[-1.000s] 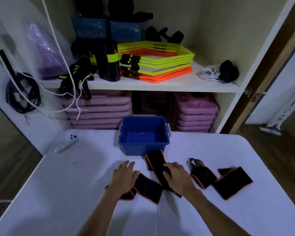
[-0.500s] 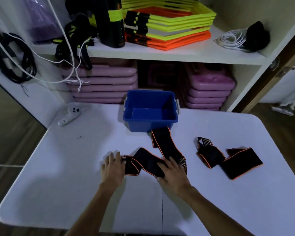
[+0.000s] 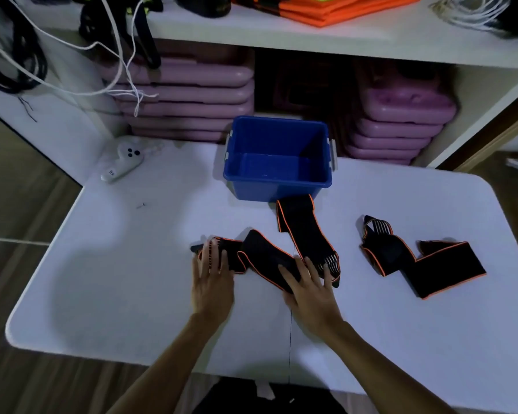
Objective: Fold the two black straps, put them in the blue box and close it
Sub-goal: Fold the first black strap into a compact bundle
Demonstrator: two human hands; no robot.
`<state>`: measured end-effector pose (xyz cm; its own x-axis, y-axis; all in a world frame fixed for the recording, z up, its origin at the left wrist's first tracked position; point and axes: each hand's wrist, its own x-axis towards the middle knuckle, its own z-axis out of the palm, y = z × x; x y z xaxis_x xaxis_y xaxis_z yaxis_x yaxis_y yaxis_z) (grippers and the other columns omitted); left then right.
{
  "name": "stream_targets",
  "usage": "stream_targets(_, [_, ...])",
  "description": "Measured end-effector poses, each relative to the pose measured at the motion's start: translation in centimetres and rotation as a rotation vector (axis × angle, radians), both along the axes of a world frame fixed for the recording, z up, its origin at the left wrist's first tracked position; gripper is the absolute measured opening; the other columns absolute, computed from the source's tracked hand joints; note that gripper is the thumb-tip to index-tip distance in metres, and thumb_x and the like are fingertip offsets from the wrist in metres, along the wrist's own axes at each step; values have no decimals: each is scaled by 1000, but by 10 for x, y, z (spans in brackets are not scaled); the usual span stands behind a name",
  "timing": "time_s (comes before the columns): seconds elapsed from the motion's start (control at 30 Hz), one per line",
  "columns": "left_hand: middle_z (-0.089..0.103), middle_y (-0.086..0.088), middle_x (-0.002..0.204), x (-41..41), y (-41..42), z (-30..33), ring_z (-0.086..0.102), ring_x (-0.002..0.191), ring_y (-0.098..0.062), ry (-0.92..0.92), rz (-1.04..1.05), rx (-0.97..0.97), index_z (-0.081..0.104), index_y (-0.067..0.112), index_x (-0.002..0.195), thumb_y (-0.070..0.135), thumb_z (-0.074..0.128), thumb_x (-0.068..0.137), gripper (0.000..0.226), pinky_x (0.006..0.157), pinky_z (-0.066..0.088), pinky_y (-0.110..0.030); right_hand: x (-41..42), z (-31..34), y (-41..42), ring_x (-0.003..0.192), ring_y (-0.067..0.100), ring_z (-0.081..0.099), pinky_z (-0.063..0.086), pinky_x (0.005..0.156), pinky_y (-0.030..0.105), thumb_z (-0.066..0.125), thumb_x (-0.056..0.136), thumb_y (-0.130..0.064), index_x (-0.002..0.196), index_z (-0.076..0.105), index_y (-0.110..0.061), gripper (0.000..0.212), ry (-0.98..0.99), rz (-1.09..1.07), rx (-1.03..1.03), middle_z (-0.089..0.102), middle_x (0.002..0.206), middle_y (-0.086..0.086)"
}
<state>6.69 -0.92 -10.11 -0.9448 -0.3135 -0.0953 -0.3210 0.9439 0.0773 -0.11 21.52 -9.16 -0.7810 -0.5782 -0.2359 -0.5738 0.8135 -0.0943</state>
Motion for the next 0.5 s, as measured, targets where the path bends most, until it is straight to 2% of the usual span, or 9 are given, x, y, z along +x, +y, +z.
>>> stream_targets(0.07, [33, -27, 150, -14, -23, 1, 27, 142, -39, -26, 41, -68, 52, -7, 128, 14, 46, 86, 47, 118, 1, -50, 0, 0, -1, 137, 35, 41, 29, 109, 62, 46, 90, -38, 139, 49, -27, 51, 15, -5, -14, 48, 145, 15])
stream_targets(0.17, [31, -33, 148, -30, -55, 7, 26, 141, -43, -32, 110, -133, 51, -14, 123, 7, 46, 86, 43, 116, -1, -54, 1, -2, -3, 138, 35, 39, 26, 110, 63, 54, 90, -36, 140, 47, -27, 52, 35, -9, -34, 46, 146, 16])
stream_targets(0.23, [37, -35, 144, -33, -58, 10, 32, 136, -47, 17, 82, -108, 52, -12, 122, 6, 37, 82, 47, 115, 8, -56, 1, -3, -2, 139, 35, 38, 24, 111, 63, 55, 90, -35, 141, 46, -27, 52, 44, -9, -39, 45, 147, 15])
stream_targets(0.33, [43, -31, 141, -23, -39, 6, 46, 127, -46, 18, 77, 96, 52, -6, 128, 19, 30, 86, 53, 105, 37, -57, 1, -2, -1, 138, 34, 39, 23, 110, 63, 49, 92, -36, 141, 45, -28, 50, 55, 4, -20, 45, 147, 14])
stream_targets(0.4, [33, -29, 149, -15, -33, -1, 38, 135, -44, -16, 92, 221, 40, -1, 140, 28, 27, 95, 56, 103, 39, -56, 0, 0, 0, 136, 33, 42, 24, 109, 63, 46, 91, -37, 140, 46, -28, 50, 62, 10, -14, 46, 145, 14])
stream_targets(0.47, [14, -20, 159, -13, -37, -9, 16, 146, -36, -26, 101, 249, 22, 7, 150, 29, 31, 100, 55, 113, 24, -55, -2, 1, 1, 132, 32, 45, 26, 108, 64, 50, 89, -38, 138, 47, -29, 50, 63, 22, -16, 48, 144, 12])
stream_targets(0.5, [9, -16, 160, -14, -41, -10, 9, 148, -32, -33, 109, 250, 19, 9, 151, 25, 35, 100, 56, 115, 15, -54, -3, 1, 2, 131, 32, 46, 28, 107, 64, 53, 88, -38, 138, 48, -29, 51, 61, 31, -21, 49, 143, 12])
